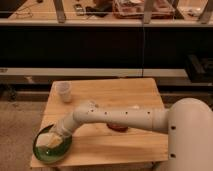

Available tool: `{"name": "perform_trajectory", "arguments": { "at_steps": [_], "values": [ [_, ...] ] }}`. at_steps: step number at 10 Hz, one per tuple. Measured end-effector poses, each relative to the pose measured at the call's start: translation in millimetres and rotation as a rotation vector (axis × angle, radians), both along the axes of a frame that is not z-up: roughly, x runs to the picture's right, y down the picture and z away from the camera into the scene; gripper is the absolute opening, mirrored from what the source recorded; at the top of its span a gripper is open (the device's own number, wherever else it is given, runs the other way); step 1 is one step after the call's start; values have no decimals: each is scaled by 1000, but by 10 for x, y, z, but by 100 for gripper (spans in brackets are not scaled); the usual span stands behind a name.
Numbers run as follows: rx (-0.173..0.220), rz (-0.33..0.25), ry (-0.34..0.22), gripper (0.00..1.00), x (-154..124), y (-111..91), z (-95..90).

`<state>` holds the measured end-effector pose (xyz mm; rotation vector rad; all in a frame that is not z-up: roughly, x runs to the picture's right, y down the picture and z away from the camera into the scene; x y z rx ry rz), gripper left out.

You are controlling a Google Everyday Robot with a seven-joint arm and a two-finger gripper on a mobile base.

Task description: Place the white sponge in the ceramic bowl

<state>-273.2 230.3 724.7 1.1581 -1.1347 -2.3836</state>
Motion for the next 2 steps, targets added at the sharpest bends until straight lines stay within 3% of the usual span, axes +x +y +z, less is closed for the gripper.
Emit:
{"name": "perform_trajectory", "arguments": {
  "at_steps": [2],
  "values": [
    [-17, 11, -4, 65, 69, -29, 41]
  ]
}}
